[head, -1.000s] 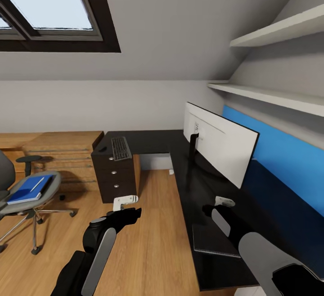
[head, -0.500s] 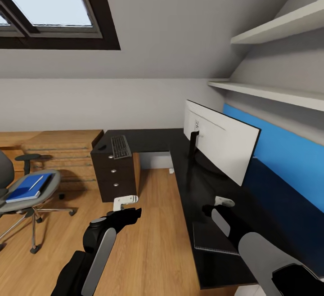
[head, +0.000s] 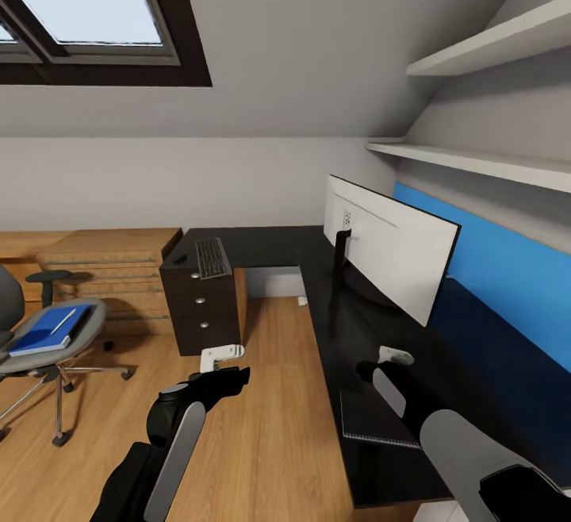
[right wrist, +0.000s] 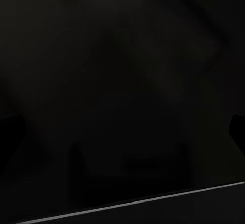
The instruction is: In the bedroom, organize the workspace by keeping the computer under the desk, ensuring the monitor is on the desk, placing the keyboard on the desk next to the monitor, placing the mouse on the desk next to the keyboard, moving the folder from the swivel chair onto the desk next to the mouse, stacking the notebook on top of the folder with the pen on top of the notebook, and positioning the swivel chair next to the desk.
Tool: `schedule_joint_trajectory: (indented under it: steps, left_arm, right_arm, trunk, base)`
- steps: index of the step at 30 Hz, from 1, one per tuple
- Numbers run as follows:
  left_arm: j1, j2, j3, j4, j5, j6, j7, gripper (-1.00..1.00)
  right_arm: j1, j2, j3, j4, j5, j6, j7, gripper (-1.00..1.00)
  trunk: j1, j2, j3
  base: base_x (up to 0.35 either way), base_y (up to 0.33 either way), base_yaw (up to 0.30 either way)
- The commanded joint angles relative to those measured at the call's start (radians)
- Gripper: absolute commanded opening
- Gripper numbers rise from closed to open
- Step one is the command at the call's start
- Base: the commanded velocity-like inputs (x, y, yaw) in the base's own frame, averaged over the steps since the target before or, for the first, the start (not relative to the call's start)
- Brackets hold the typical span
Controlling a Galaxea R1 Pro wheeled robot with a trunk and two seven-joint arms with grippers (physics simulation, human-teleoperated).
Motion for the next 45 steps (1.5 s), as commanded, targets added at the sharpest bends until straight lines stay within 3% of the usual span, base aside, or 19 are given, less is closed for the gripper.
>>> schedule_joint_trajectory:
  steps: [1,22,45]
  left_arm:
    - [-0.001,0.000,-0.001,-0.001,0.010,0.003,0.010,1.00]
    - [-0.001,0.000,0.000,0.000,0.010,0.003,0.012,1.00]
    - [-0.001,0.004,0.003,0.031,0.008,0.001,0.011,1.00]
  right_arm:
    - [-0.001,-0.001,0.008,-0.002,-0.008,0.005,-0.007,1.00]
    - [-0.001,-0.001,0.008,-0.004,-0.008,0.005,-0.007,1.00]
    - [-0.001,-0.001,0.009,0.006,-0.008,0.021,-0.009,1.00]
  trunk:
    - [0.000,-0.001,-0.001]
    - [0.073,-0.134,-0.061]
    - [0.073,-0.134,-0.061]
  base:
    - [0.000,0.000,0.000]
    - [0.000,0.000,0.000]
    - [0.000,0.000,0.000]
